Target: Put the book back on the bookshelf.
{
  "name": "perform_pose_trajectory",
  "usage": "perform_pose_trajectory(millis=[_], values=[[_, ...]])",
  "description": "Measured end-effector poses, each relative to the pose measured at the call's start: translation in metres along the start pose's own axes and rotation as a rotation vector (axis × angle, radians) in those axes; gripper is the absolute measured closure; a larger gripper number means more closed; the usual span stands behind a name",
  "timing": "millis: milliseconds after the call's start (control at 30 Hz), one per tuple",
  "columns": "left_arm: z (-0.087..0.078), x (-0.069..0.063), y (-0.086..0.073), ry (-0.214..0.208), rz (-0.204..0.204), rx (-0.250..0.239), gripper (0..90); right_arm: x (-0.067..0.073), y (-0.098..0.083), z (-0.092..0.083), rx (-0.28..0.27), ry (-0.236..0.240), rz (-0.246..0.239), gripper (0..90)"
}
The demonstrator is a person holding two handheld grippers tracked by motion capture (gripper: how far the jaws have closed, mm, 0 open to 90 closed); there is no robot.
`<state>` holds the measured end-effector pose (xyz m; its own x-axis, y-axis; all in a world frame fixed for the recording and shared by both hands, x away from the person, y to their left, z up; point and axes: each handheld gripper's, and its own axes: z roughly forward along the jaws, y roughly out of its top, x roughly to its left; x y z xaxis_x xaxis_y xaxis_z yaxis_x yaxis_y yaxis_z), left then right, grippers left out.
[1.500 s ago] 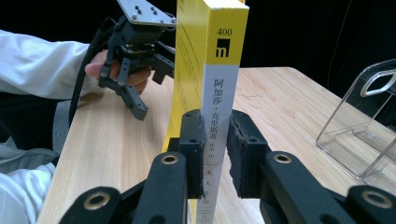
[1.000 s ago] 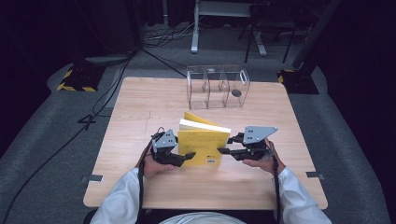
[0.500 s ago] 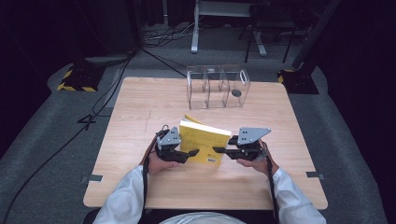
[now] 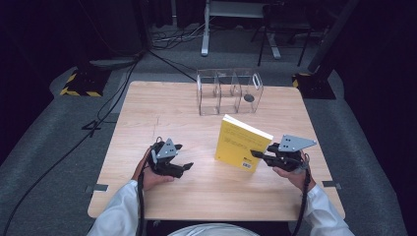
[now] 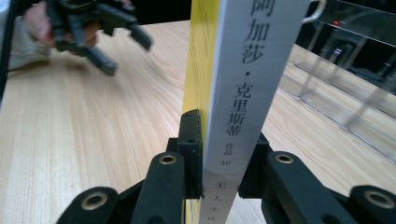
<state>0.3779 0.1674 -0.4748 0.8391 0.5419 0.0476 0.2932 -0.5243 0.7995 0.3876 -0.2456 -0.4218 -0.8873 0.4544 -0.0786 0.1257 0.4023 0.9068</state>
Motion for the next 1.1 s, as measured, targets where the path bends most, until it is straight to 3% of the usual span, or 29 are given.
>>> perform_pose_trajectory(millis=[100,300,433,600,700,767,833,967,1100], values=[[-0.006,-0.003,-0.01,-0.008,-0.011,0.029,17.7,-0.002,-0.003,-0.006,0.001,-0.03,0.016,75.1],[-0.016,-0.008,-0.029,0.038,-0.025,0.092,17.8,-0.003,-0.005,-0.008,0.002,-0.07,0.031,74.9],[-0.02,-0.011,-0.036,0.059,-0.029,0.102,17.9,-0.005,-0.006,-0.01,-0.003,-0.093,0.05,75.1],[-0.019,-0.013,-0.039,0.063,-0.046,0.116,17.4,-0.007,-0.008,-0.014,0.003,-0.14,0.06,75.6],[-0.012,-0.015,-0.043,0.079,-0.058,0.166,17.4,-0.009,-0.01,-0.017,0.004,-0.164,0.075,75.6],[-0.011,-0.014,-0.044,0.053,-0.089,0.159,16.5,-0.01,-0.01,-0.017,0.002,-0.175,0.092,75.6],[-0.01,-0.015,-0.043,0.057,-0.081,0.157,16.4,-0.011,-0.01,-0.017,0.0,-0.182,0.097,75.6],[-0.008,-0.013,-0.042,0.037,-0.117,0.168,16.4,-0.012,-0.01,-0.017,0.001,-0.194,0.095,75.7],[-0.007,-0.013,-0.042,0.037,-0.115,0.166,15.5,-0.013,-0.009,-0.016,0.004,-0.228,0.092,75.9]])
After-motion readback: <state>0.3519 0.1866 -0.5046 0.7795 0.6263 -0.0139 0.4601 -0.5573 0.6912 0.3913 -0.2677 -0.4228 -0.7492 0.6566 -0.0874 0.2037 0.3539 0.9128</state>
